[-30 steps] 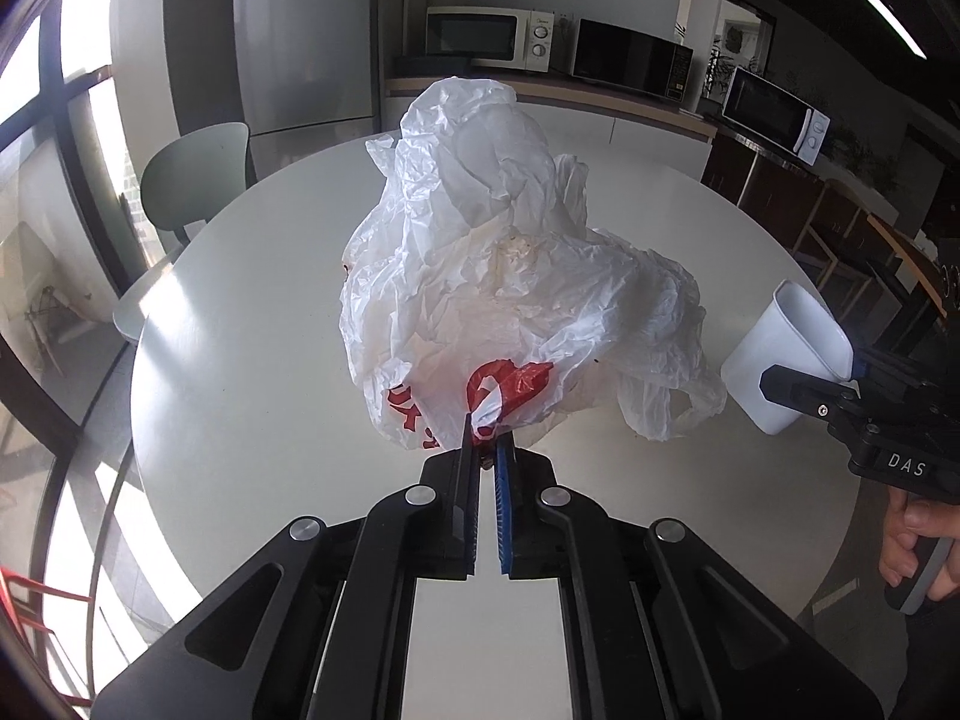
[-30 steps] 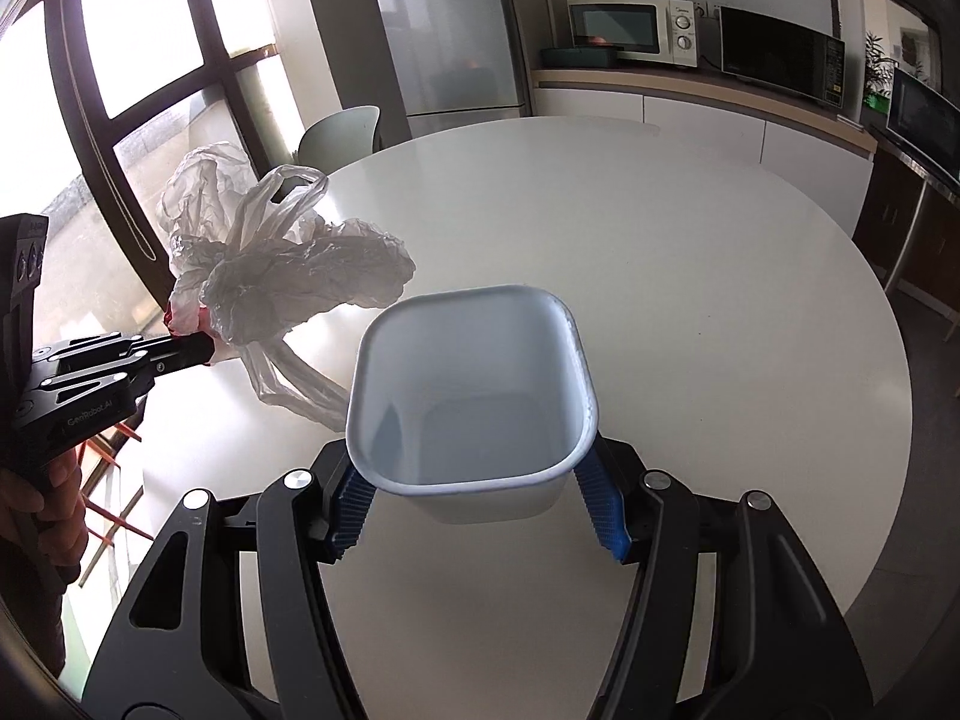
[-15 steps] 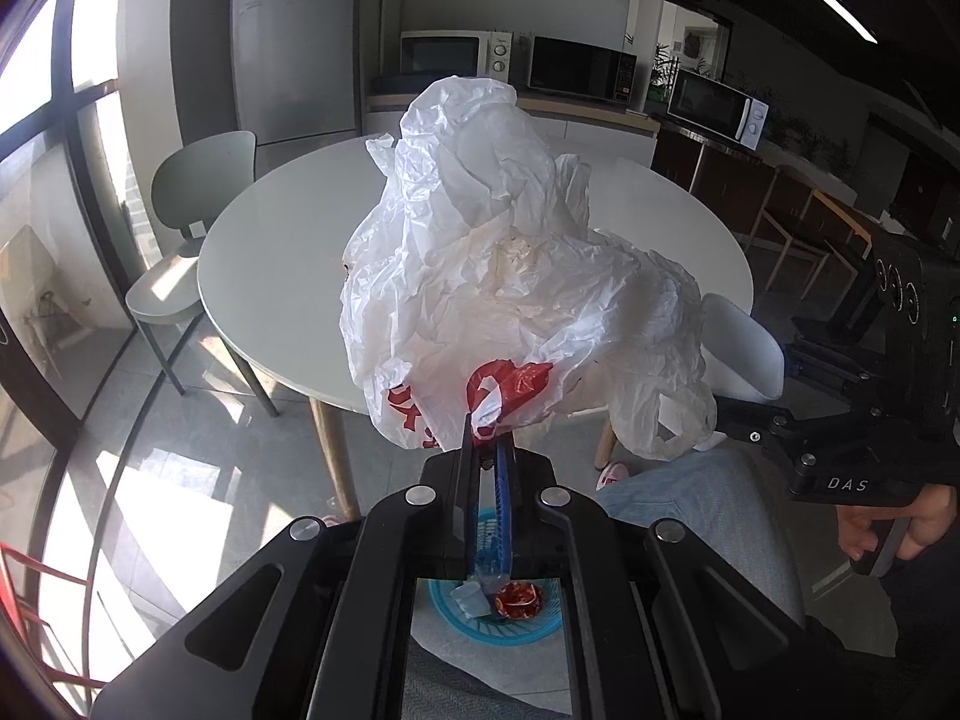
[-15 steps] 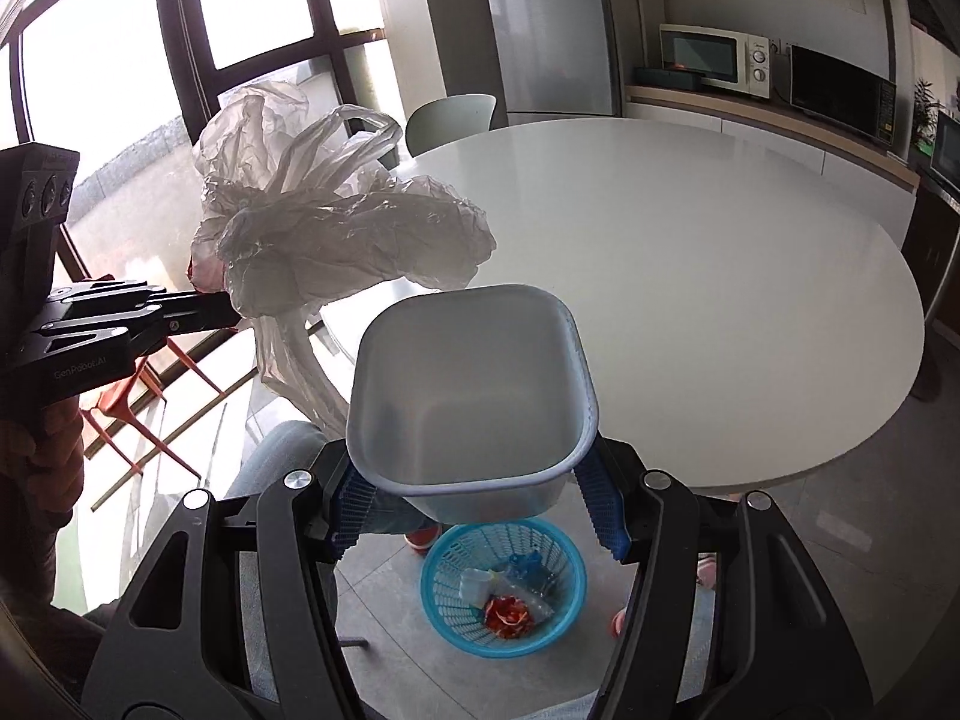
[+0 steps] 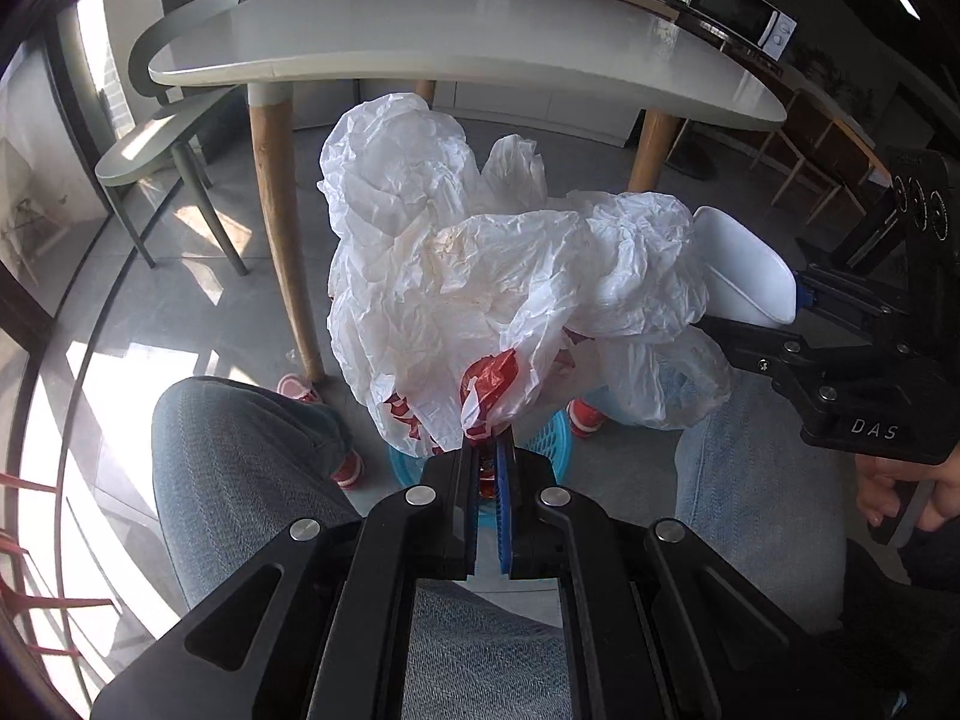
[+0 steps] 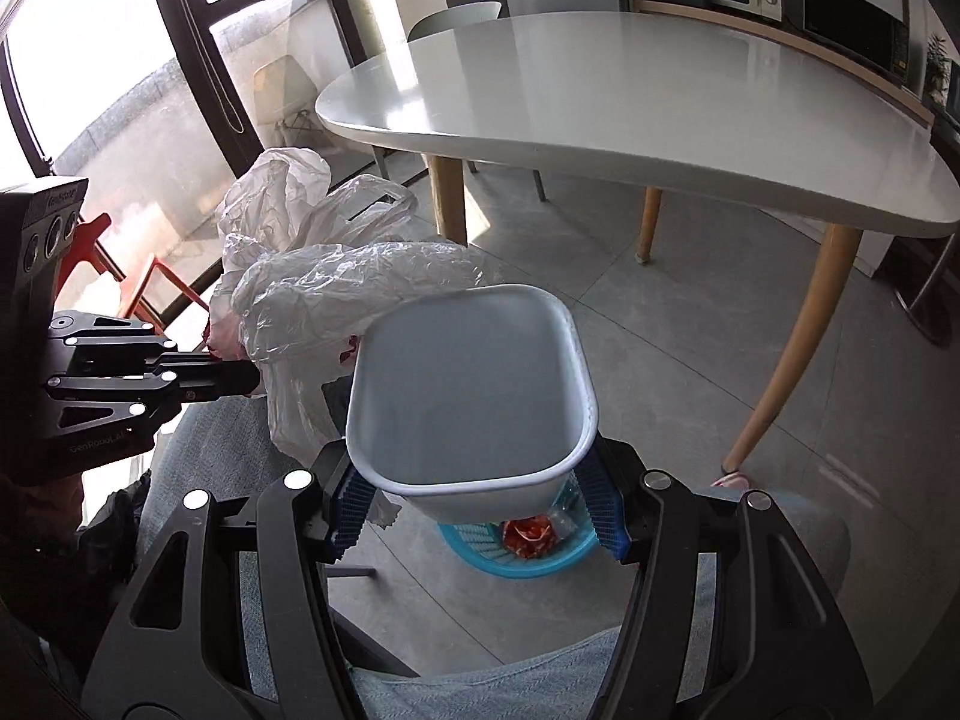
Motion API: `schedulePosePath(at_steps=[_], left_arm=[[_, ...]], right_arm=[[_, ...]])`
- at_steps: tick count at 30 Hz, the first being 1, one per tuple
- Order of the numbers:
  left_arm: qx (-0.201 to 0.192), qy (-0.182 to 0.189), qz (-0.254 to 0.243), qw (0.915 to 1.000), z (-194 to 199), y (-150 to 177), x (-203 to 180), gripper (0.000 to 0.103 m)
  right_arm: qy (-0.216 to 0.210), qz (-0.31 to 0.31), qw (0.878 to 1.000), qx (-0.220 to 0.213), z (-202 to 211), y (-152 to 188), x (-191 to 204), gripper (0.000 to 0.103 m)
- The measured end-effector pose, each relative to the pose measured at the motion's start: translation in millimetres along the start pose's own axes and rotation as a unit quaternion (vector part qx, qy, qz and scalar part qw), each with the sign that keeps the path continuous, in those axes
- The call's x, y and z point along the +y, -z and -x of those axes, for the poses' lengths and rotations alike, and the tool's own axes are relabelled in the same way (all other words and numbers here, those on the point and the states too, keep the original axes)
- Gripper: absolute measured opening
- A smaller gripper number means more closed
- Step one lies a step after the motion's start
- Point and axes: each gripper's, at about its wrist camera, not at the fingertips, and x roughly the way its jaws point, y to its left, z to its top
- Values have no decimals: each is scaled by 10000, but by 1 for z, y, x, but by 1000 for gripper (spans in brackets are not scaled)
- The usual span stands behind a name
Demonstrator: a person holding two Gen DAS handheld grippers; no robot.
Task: Collect trash
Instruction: 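Lower the plastic bag and cup into the blue basket and open both tools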
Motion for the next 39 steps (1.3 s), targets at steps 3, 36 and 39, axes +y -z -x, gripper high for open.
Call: schedulePosePath(at_steps=[3,36,39], left_arm=[[462,-23,187,9988,-49,-4,10,4],[3218,-389,1120,9394,-342,-9,55,33],[3213,-424,1252,9377,-333,-7,62,48]], right_arm=[[194,-176,9989,379,-44,7,-16,56],[253,-1705,9323,3178,-335,66,-106,59],[275,-1815,9301,3182,-325,68,-106,63]])
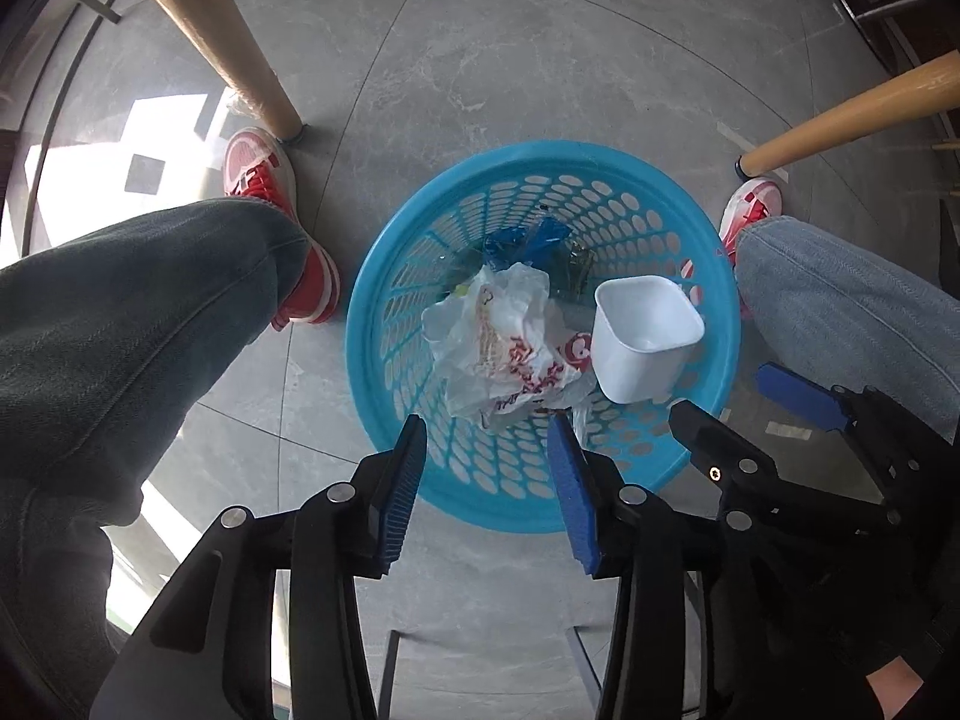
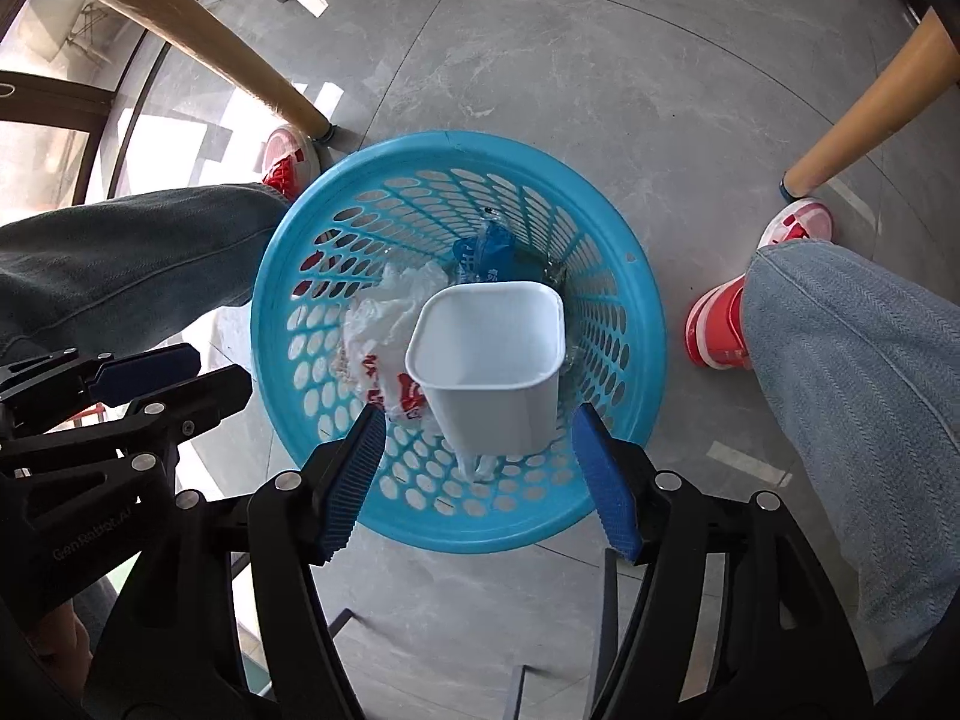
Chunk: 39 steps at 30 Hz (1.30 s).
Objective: Collect trash
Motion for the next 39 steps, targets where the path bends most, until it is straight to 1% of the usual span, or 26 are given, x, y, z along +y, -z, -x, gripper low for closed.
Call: schedulePosePath(at_steps=[1,2,3,4,6,7,8,9,10,13,14,17,20,23,25,27,30,33,34,36,39], left_arm=[[5,24,46,10000,3,3,3,53],[-8,68,76,9999,8,8,6,55],[-42,91,79,9999,14,13,8,56],[-102,77,67,9999,22,19,9,59],[-322,131,45,9994,43,34,12,64],[-460,215,27,9987,56,42,13,68],[-606,324,6,9976,69,50,15,78],[-788,406,-41,9960,82,61,16,82],[-991,427,-116,9941,96,72,16,83],[-1571,302,-368,9864,133,104,14,83],[-1745,273,-390,9835,145,114,15,86],[-2167,455,-303,9747,179,137,23,90],[-2500,496,-250,9666,210,149,27,92],[-2754,375,-358,9599,239,156,23,93],[-2962,235,-453,9538,259,160,19,94],[-3161,173,-541,9470,279,165,12,97],[-3375,176,-658,9389,299,171,6,97],[-3469,213,-758,9346,314,174,1,97],[-3478,206,-770,9342,317,175,-1,97],[-3505,167,-775,9332,320,175,-2,97],[-3532,134,-721,9327,321,173,4,97]], right_arm=[[-33,-34,10000,9,5,4,0,64],[-48,-60,10000,9,9,8,1,68],[-63,-40,10000,-21,16,14,3,70],[-70,6,9999,-82,24,20,7,70],[-32,69,9997,-249,43,32,14,73],[-19,92,9994,-344,54,38,18,75],[-83,140,9987,-477,68,45,22,84],[-172,198,9976,-642,82,53,26,91],[-224,260,9962,-806,98,63,31,92],[-279,381,9921,-1165,138,90,41,92],[-352,402,9902,-1292,153,99,43,92],[-385,406,9834,-1728,197,120,46,94],[-278,437,9755,-2136,241,132,51,94],[-144,552,9675,-2462,279,138,60,94],[-115,631,9607,-2700,304,141,63,94],[-121,689,9546,-2894,326,146,66,94],[-225,796,9466,-3116,351,153,74,94],[-349,913,9400,-3270,367,158,79,94],[-393,936,9381,-3312,371,162,83,94],[-348,995,9356,-3370,374,163,85,94],[-273,938,9369,-3357,375,161,84,94]])
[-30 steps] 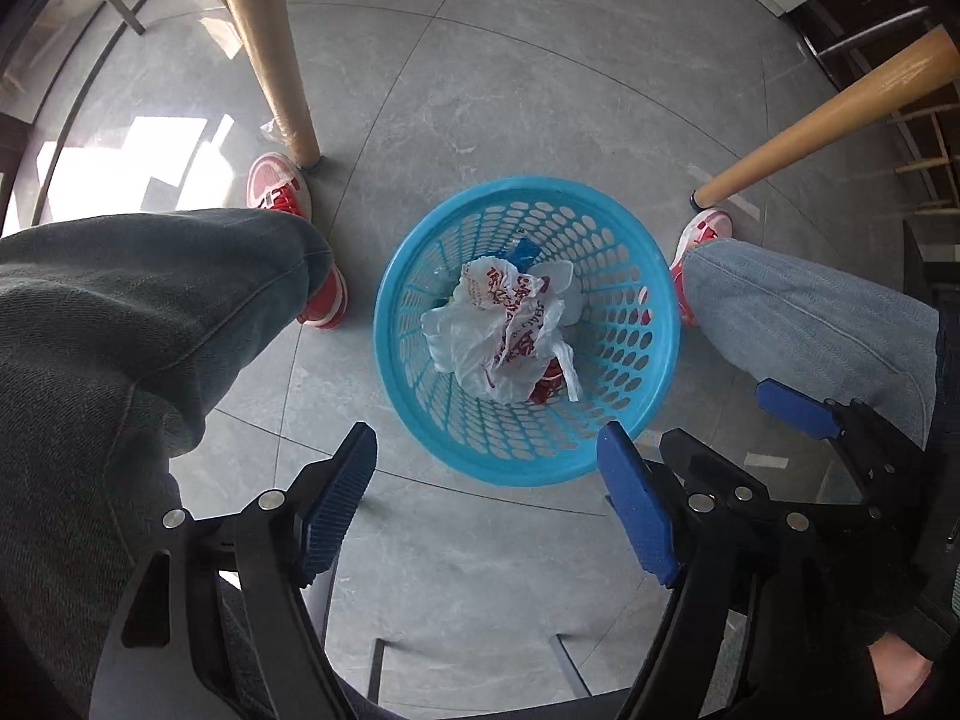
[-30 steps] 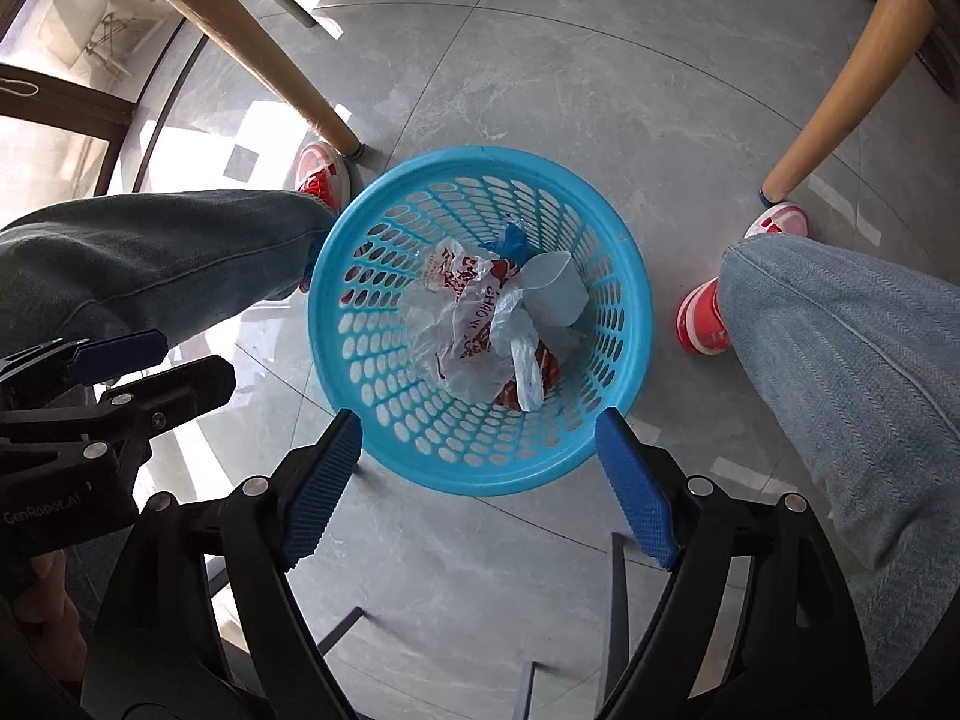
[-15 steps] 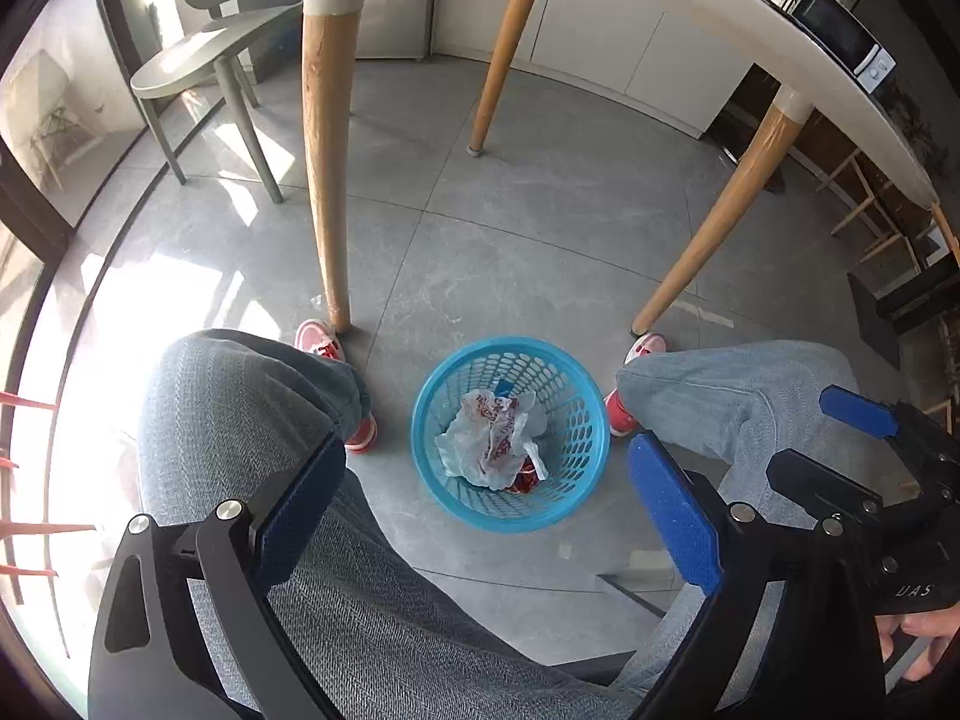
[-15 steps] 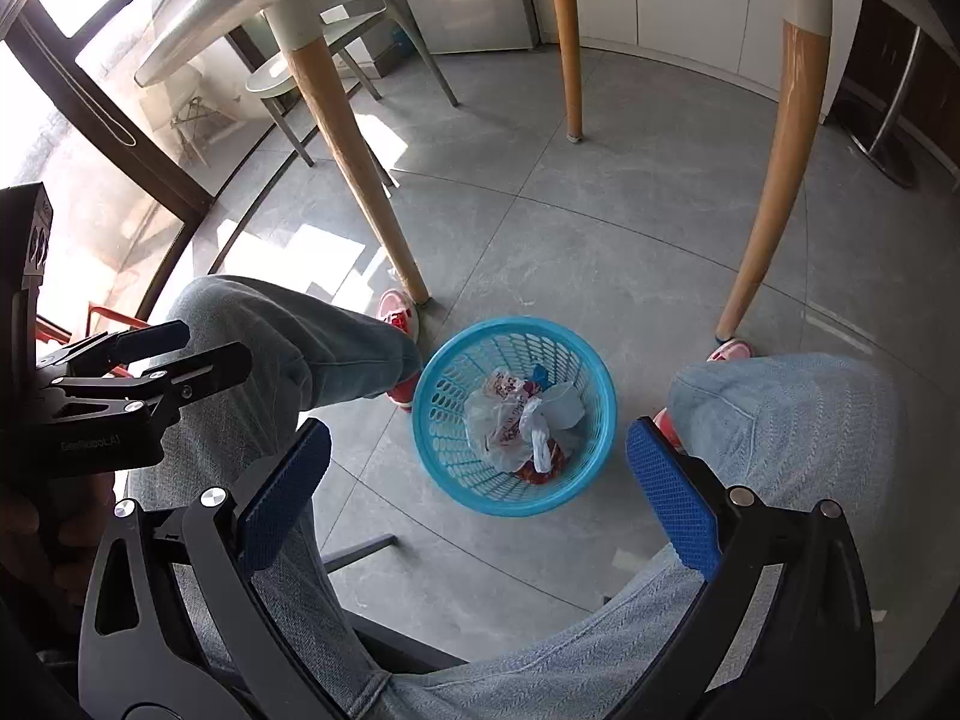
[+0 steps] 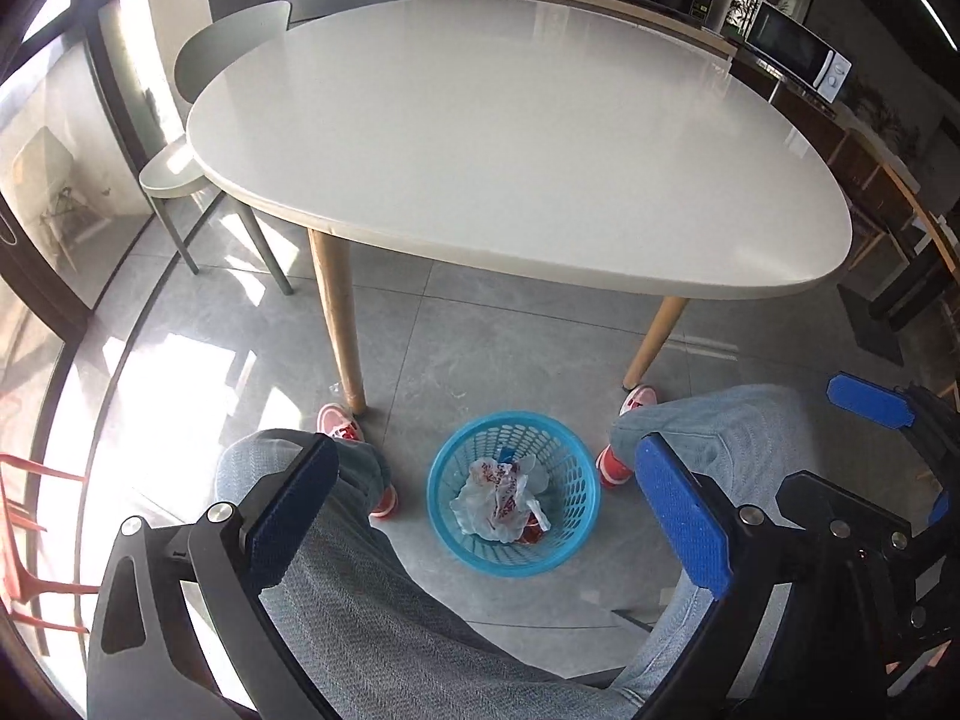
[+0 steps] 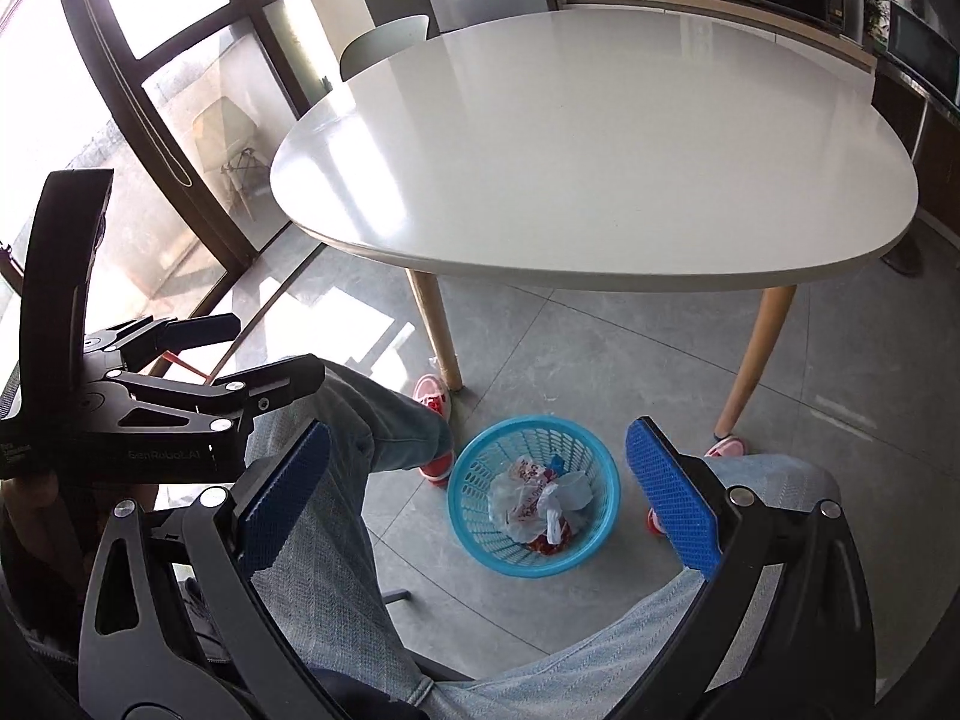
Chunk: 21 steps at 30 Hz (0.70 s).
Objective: Collect trash
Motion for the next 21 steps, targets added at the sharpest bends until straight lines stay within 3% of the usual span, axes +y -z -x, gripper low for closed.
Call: schedulePosePath(at_steps=[7,21], left_arm=[[-7,-7,215,9998,-4,0,10,97],[83,25,17,10000,-11,1,-3,97]], right_arm=[[109,-278,9995,133,-10,6,-18,94],[162,-517,9979,343,-26,11,-23,94]])
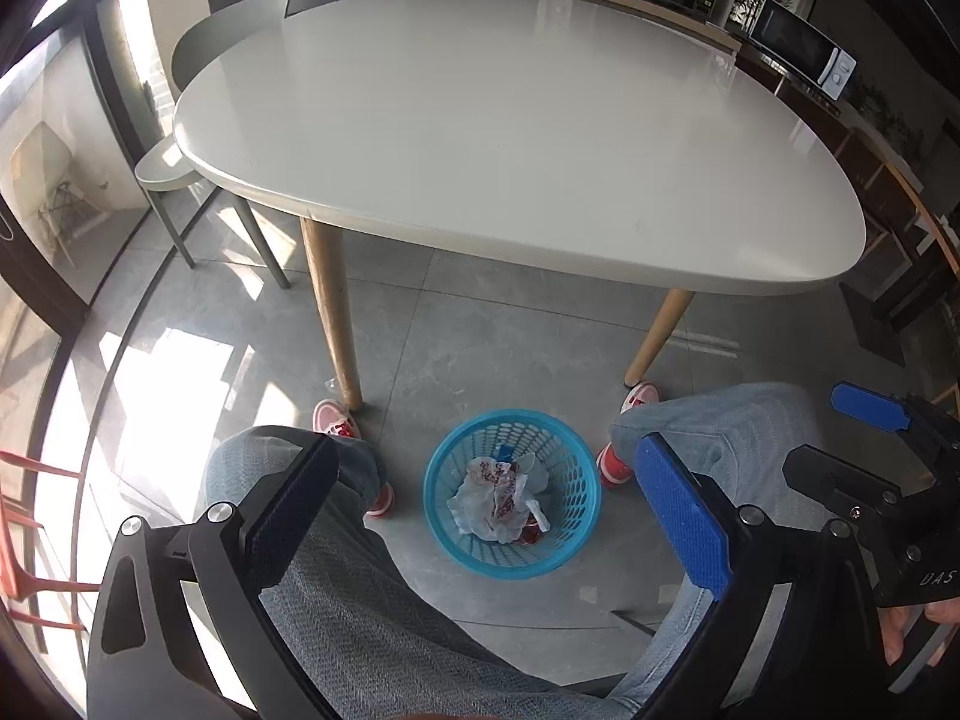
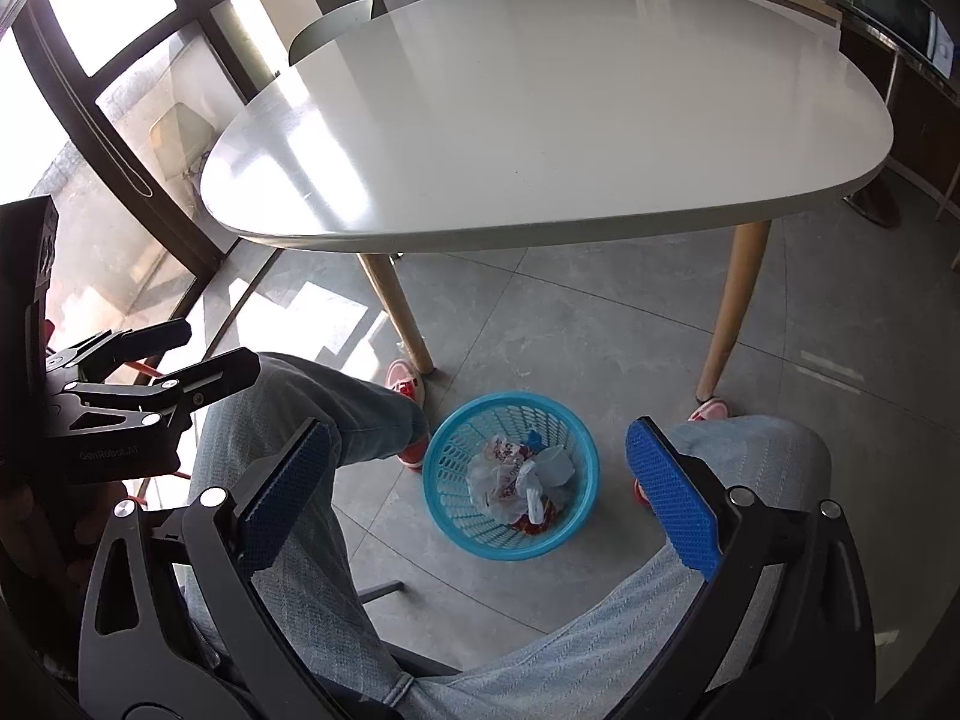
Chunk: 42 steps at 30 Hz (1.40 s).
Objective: Collect trash
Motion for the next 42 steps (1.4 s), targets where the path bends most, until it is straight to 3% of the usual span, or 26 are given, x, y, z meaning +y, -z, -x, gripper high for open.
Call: schedulePosePath(at_steps=[42], left_arm=[[60,98,-26,9999,-7,2,4,97]], right_arm=[[10,-132,9999,98,-13,4,-3,94]])
